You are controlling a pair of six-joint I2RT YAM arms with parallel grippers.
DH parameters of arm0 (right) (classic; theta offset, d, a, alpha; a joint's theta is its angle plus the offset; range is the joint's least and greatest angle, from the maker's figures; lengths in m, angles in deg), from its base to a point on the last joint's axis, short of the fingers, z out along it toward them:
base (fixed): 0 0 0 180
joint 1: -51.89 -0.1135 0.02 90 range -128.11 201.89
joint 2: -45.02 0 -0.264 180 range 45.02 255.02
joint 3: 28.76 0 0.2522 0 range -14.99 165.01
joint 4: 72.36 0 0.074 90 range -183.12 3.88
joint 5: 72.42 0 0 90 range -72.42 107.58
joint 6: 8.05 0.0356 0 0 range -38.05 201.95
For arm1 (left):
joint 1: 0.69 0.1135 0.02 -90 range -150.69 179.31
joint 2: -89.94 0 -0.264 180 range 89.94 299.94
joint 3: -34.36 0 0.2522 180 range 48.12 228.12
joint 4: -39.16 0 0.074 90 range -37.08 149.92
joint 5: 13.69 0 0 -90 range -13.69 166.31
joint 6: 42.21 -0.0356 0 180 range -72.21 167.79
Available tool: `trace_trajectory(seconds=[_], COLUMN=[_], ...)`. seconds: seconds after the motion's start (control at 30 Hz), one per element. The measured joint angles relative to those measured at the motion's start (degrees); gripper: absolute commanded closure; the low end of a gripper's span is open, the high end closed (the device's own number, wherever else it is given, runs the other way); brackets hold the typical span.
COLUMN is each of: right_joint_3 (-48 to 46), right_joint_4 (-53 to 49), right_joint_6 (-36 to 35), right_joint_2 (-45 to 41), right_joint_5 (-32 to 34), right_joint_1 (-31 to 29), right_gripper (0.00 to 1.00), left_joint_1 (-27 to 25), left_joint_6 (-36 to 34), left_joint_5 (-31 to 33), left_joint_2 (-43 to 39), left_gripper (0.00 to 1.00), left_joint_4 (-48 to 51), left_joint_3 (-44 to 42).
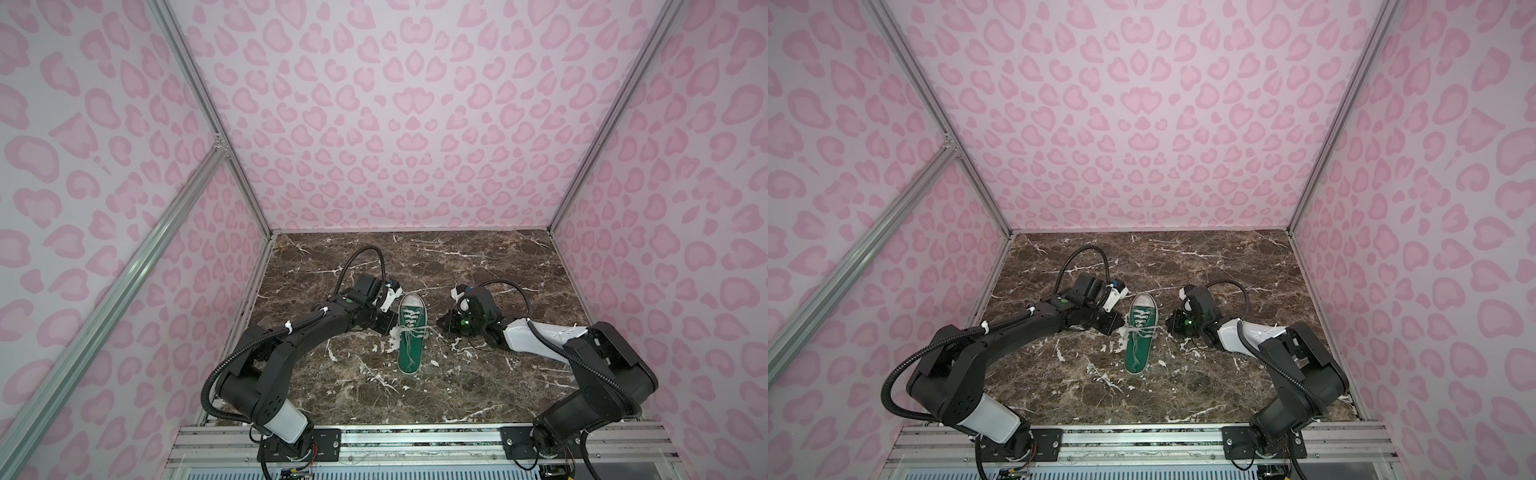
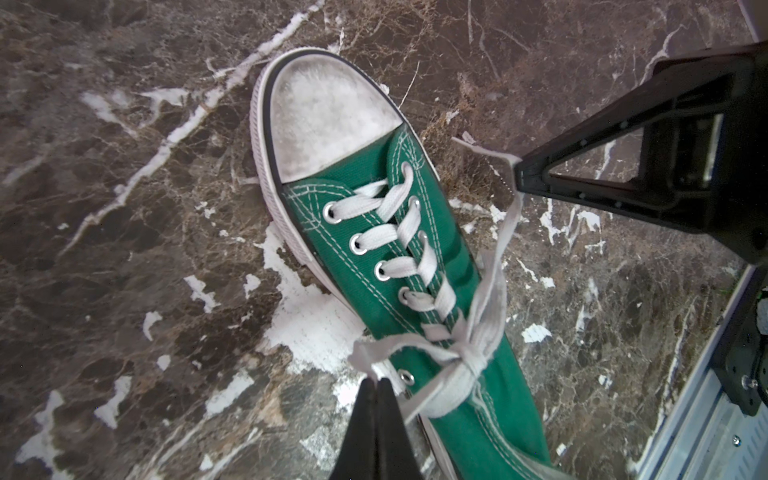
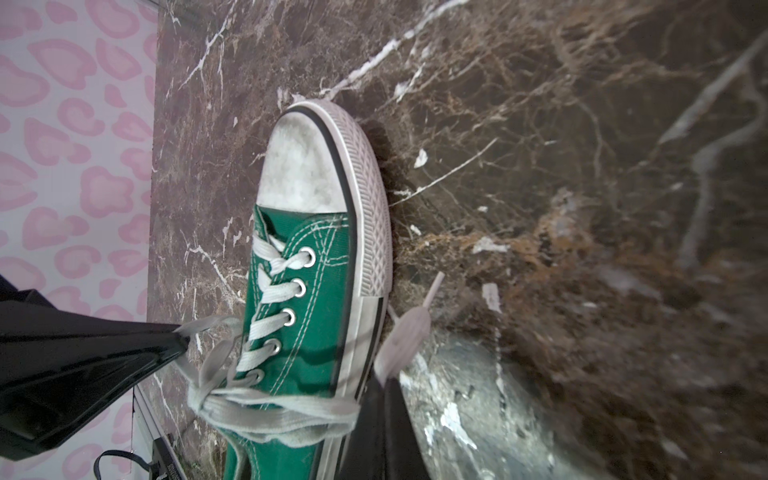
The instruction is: Tie the shoes
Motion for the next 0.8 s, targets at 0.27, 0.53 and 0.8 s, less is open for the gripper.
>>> trace_trajectory(seconds=[0.27,0.53,0.8], right_joint_3=[0.22,0.96,1.01], right_joint_4=[-1.90,-3.72,-3.50], right_joint_6=[0.26,0.63,0.98], right_joint_2=[0.20,-0.28,-0.33], right_joint_5=[1.05,2.01,2.05], right_joint_1=[0.35,0.57,0.50], right_gripper=[1.00,1.00,0.89], left_joint_1=[0.02,0.33,0.57], left_joint_6=[0.00,0.02,-0.02], left_joint_5=[0.15,0.09,-0.09], left_joint_2=[0.13,0.35,1.27], left_gripper=[0.97,0.97,0.87], left_joint_4=[0.00,-0.07,-0.48], left_joint_3=[0.11,0.33,0.76])
